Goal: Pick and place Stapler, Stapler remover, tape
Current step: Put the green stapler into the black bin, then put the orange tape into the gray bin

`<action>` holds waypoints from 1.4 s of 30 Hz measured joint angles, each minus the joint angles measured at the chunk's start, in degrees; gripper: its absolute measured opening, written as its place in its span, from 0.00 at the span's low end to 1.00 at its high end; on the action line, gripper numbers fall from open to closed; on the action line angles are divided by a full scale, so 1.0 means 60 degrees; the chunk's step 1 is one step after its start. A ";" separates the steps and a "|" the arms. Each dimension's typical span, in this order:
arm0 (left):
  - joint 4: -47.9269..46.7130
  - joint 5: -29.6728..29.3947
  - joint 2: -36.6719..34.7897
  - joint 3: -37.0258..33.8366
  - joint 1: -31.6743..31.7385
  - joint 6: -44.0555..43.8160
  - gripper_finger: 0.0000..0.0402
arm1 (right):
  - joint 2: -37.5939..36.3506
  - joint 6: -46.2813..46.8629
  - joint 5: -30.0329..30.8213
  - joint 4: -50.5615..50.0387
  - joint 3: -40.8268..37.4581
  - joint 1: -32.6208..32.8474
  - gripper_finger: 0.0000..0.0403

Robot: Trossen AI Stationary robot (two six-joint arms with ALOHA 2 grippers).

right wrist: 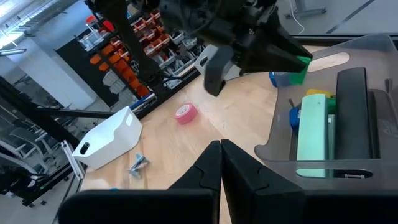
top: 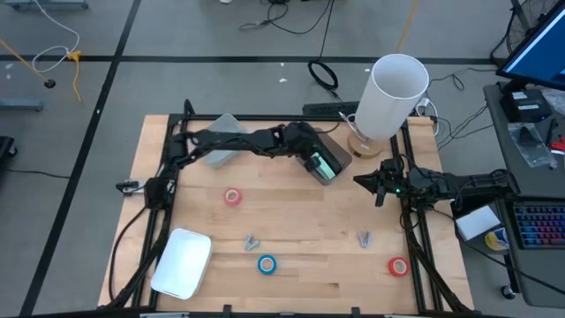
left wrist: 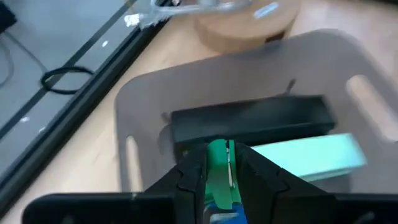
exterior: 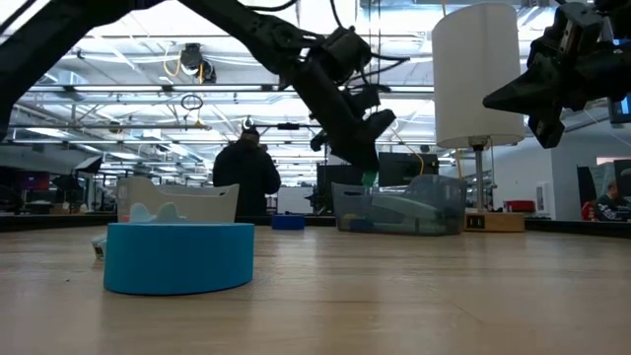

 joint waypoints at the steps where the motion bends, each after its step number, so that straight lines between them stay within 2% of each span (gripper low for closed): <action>1: -0.0133 -0.0052 0.0079 0.0143 0.0010 0.0034 0.19 | 0.0000 -0.0004 0.0003 0.0001 0.0000 0.0000 0.01; 9: -0.0885 -0.0030 0.0498 0.0241 0.0040 0.0059 0.19 | 0.0000 -0.0024 0.0000 -0.0011 0.0000 0.0000 0.01; 20: -0.0651 0.0272 0.0603 0.0237 0.0044 0.0106 0.20 | 0.0000 0.0003 -0.0002 -0.0033 0.0000 0.0000 0.01; 23: -0.0640 0.0441 0.0603 0.0237 0.0044 0.0048 0.26 | 0.0000 0.0003 -0.0002 -0.0033 0.0000 0.0000 0.01; 34: -0.0612 0.0369 0.0565 0.0237 0.0054 0.0112 0.55 | 0.0000 0.0007 -0.0005 -0.0033 0.0000 0.0000 0.01; 38: -0.0695 0.0284 0.0275 0.0234 0.0075 0.0272 0.60 | 0.0000 0.0007 -0.0013 -0.0032 0.0000 0.0000 0.01; 42: -0.0784 0.0115 -0.0235 0.0234 0.0062 0.0288 0.61 | 0.0000 0.0011 -0.0012 -0.0033 0.0000 0.0000 0.01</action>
